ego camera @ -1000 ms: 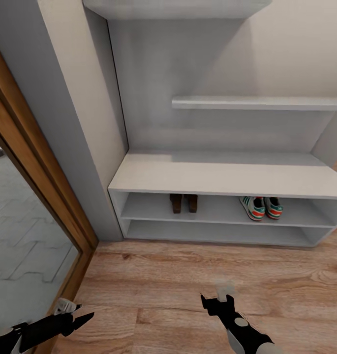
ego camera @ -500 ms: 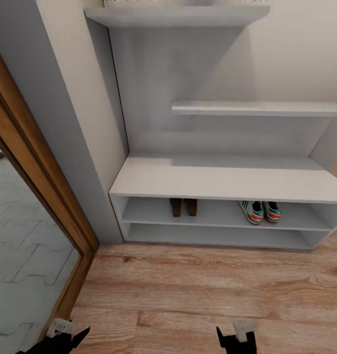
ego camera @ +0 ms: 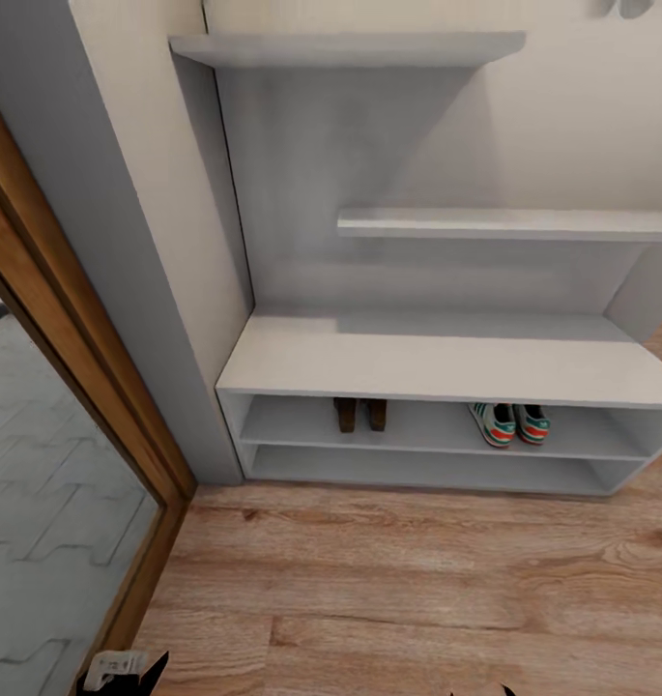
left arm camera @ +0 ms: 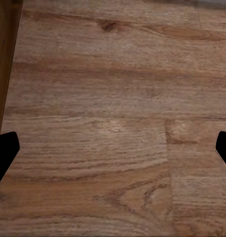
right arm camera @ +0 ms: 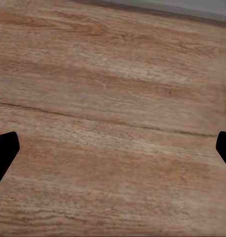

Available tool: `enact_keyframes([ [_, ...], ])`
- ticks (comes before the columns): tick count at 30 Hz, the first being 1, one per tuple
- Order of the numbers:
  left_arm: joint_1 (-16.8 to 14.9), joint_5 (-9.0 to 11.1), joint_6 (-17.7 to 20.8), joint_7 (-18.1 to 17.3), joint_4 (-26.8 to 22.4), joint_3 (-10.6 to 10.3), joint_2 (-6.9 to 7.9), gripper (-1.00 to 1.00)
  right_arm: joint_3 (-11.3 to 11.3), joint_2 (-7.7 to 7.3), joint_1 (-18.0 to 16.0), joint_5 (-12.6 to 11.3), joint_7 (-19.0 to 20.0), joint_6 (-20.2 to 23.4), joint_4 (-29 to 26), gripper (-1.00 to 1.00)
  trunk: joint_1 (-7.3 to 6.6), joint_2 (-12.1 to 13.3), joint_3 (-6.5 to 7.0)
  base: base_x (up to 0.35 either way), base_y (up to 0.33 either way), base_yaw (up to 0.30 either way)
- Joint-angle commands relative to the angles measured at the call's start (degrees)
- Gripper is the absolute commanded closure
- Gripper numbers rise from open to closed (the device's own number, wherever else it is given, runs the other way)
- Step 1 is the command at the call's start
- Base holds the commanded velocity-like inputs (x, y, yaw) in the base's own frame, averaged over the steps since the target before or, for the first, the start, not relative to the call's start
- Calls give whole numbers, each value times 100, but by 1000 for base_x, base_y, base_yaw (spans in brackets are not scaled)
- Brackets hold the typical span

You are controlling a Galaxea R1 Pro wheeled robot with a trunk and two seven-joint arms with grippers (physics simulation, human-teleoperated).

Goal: Pick up the two gym shoes and the two sandals from the corridor floor and place them onto the hallstand (shoe rack) in the corridor, making sure they are on the rack and not on the floor. Arrange them so the two gym shoes are next to each other and the two sandals are next to each other.

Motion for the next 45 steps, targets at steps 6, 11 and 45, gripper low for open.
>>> enact_keyframes([
  [6, 37, 208, -151, -4, 94, 48, -61, -100, -40, 28, 38, 70, -89, -36, 8, -100, -133, 240, 104, 0, 0, 0],
  [11, 132, 341, -177, -1, 132, 42, -127, -100, -40, 38, 45, 72, -98, -25, 8, -100, -243, 441, 194, 0, 0, 0],
  [45, 193, 382, -181, 0, 147, 30, -320, -100, -47, 60, 52, 64, -102, 6, 17, -100, -375, 682, 302, 0, 0, 0],
])
